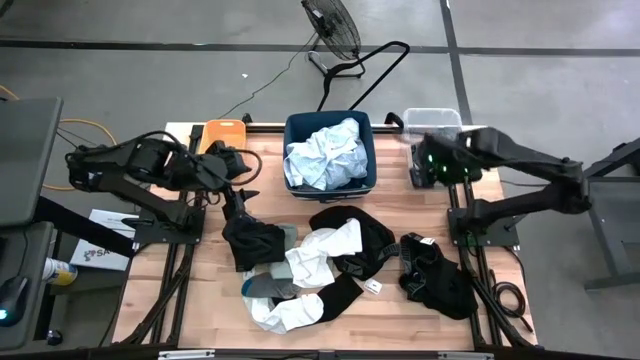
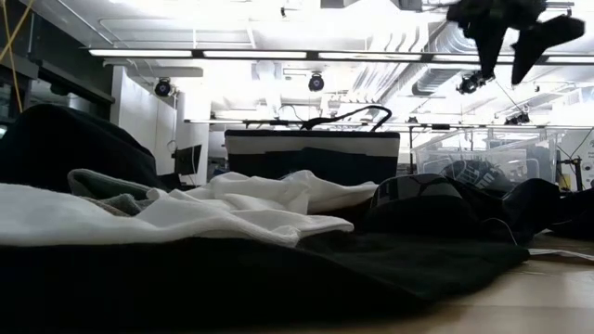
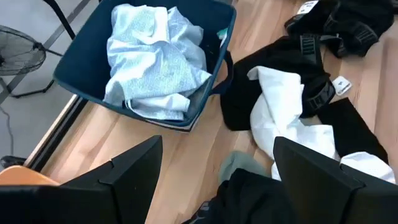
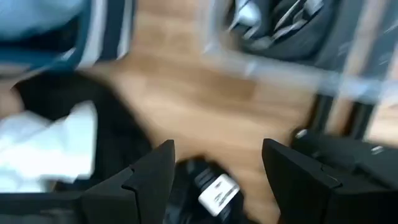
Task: Pick & Place Cloths
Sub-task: Put the black boxers into the transparent bin
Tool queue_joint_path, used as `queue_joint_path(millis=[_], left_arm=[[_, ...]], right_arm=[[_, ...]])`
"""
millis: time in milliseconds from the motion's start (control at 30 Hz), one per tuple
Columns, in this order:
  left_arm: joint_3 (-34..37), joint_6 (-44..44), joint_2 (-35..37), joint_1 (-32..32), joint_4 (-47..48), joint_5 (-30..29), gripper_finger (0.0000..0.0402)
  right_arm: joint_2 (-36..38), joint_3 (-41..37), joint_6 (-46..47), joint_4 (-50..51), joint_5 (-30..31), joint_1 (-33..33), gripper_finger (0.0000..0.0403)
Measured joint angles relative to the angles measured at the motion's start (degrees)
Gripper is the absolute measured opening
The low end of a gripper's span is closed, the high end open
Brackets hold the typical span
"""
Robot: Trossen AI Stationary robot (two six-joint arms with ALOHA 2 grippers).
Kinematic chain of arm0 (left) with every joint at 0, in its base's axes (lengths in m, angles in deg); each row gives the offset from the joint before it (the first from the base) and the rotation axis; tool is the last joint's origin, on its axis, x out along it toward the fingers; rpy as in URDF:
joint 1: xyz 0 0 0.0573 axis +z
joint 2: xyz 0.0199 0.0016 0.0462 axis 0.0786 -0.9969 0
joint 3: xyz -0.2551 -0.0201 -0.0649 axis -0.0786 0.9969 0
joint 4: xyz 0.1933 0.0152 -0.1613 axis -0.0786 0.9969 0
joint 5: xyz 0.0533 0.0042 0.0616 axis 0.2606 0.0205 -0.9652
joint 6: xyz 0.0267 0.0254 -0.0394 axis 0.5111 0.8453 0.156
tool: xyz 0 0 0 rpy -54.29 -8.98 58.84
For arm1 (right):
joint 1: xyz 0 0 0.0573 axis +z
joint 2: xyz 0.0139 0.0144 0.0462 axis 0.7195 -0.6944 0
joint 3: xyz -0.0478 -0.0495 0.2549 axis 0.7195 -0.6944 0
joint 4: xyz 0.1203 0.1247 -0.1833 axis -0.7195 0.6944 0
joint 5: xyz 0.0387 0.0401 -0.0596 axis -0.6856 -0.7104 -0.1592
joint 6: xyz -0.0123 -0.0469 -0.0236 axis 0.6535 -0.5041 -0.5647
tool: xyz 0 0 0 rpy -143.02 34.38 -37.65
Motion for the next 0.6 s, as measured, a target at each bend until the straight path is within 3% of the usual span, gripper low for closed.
queue_joint_path(millis=[300, 600], left_arm=[[19.75, 2.46, 14.67, 0.00, -21.39, 8.65, 0.0298], [27.76, 1.03, 23.61, 0.03, -23.72, 11.47, 0.0298]], right_arm=[[-4.24, 0.00, 18.28, 1.76, -4.97, 24.98, 0.0233], [-14.97, 0.00, 47.00, 1.45, -9.15, 39.00, 0.0233]])
